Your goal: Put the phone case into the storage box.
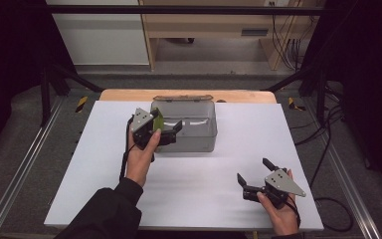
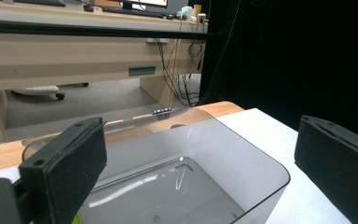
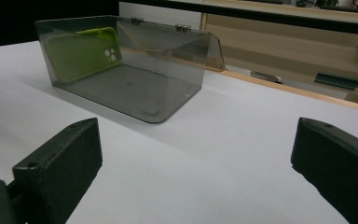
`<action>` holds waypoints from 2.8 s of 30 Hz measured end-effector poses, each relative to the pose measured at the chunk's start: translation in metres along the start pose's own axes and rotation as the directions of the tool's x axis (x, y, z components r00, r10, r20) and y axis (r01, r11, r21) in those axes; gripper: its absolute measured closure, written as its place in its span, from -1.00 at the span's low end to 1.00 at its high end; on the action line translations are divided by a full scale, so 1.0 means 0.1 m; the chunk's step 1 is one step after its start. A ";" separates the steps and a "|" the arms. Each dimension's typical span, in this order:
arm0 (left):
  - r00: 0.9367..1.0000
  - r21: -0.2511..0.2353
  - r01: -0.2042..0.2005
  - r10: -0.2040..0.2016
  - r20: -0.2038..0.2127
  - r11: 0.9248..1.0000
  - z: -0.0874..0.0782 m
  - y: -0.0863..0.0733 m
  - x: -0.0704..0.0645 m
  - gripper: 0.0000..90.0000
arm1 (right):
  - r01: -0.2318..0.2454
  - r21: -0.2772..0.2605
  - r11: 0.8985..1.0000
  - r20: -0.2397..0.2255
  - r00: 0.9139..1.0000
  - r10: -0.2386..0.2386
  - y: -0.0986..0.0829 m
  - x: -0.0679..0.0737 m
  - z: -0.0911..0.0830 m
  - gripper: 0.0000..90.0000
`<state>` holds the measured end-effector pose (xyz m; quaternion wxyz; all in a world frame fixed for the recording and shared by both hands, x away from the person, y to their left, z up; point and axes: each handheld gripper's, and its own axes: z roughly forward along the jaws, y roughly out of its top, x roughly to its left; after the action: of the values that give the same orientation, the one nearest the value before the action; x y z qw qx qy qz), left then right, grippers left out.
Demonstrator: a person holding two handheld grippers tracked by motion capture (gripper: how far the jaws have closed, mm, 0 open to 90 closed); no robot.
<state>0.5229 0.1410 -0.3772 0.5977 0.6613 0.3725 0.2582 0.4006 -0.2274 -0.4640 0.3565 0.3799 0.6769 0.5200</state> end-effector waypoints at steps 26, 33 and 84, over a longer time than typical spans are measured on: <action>1.000 -0.041 -0.014 0.014 0.021 0.999 -0.14 0.04 0.08 -0.95 | -0.001 0.000 1.000 0.004 1.000 0.001 0.00 -0.01 0.00 -0.96; 1.000 -0.067 -0.003 0.004 0.021 0.998 -0.26 0.08 0.17 -0.96 | 0.003 0.002 1.000 0.000 1.000 -0.003 0.00 0.00 0.00 -0.96; 1.000 -0.151 -0.003 0.000 -0.020 0.989 -0.87 0.40 0.58 -0.98 | 0.009 0.003 1.000 -0.007 1.000 -0.009 0.00 0.01 0.00 -0.96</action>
<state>0.4960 0.2392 -0.3303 0.6422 0.6118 0.3571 0.2928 0.4001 -0.2260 -0.4640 0.3559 0.3754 0.6806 0.5189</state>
